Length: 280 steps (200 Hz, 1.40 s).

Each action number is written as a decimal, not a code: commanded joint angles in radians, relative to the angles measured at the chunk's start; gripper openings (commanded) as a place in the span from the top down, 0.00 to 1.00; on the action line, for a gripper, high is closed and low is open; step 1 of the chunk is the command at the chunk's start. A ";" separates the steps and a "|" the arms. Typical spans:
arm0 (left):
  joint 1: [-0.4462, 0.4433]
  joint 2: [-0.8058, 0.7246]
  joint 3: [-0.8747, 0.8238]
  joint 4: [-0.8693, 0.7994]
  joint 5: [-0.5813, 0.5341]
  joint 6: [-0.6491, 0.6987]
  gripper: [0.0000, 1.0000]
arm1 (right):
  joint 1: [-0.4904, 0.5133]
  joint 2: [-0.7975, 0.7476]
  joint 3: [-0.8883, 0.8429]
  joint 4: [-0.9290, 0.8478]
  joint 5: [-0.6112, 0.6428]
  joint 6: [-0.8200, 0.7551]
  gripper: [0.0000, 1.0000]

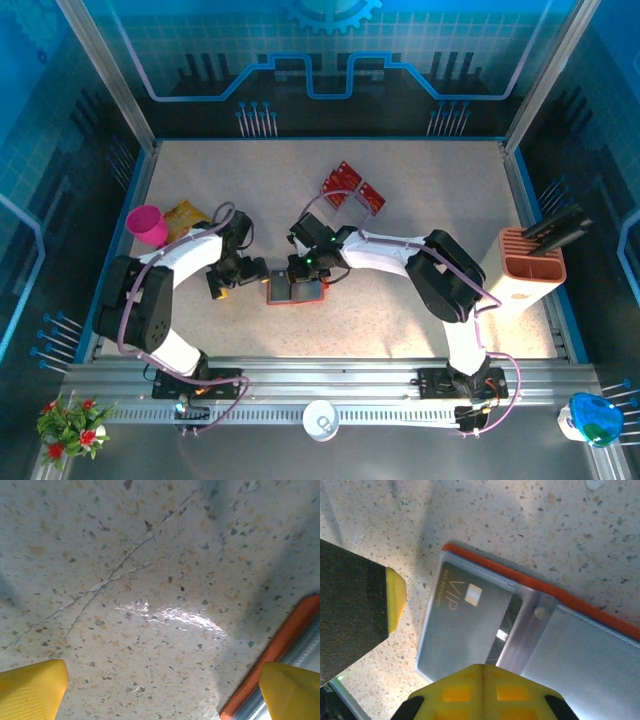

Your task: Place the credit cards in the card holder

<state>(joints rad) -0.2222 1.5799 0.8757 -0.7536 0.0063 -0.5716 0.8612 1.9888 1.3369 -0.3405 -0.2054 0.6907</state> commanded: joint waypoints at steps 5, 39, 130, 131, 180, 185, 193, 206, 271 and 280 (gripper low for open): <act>0.008 0.047 0.024 -0.012 0.051 0.035 0.01 | -0.009 0.030 0.025 -0.033 0.022 -0.003 0.97; 0.007 0.067 0.020 0.002 0.062 0.042 0.01 | -0.009 0.048 0.043 -0.041 0.027 -0.005 0.97; 0.008 0.088 0.009 0.023 0.076 0.053 0.01 | -0.010 0.066 0.092 -0.035 -0.026 -0.016 0.97; 0.008 0.088 0.009 0.023 0.077 0.052 0.01 | -0.011 0.063 0.092 -0.035 -0.026 -0.017 0.97; 0.007 0.058 0.048 0.021 0.097 0.058 0.01 | -0.060 -0.133 -0.051 -0.037 0.047 0.001 0.84; 0.007 0.053 0.056 0.019 0.098 0.059 0.01 | -0.066 -0.157 -0.071 -0.042 0.062 0.001 0.81; 0.007 0.047 0.069 0.014 0.100 0.060 0.01 | -0.075 -0.192 -0.101 -0.051 0.082 0.004 0.74; 0.008 0.039 0.093 0.004 0.098 0.065 0.01 | -0.088 -0.239 -0.142 -0.068 0.119 0.004 0.65; 0.007 0.020 0.200 -0.004 0.113 0.086 0.01 | -0.097 -0.214 -0.141 -0.141 0.184 -0.022 0.47; 0.007 0.024 0.208 0.002 0.121 0.080 0.01 | -0.093 -0.196 -0.134 -0.140 0.185 -0.025 0.47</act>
<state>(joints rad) -0.2188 1.6253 1.0451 -0.7517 0.0864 -0.5129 0.7647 1.7409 1.1908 -0.4347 -0.0528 0.6811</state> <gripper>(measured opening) 0.992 0.525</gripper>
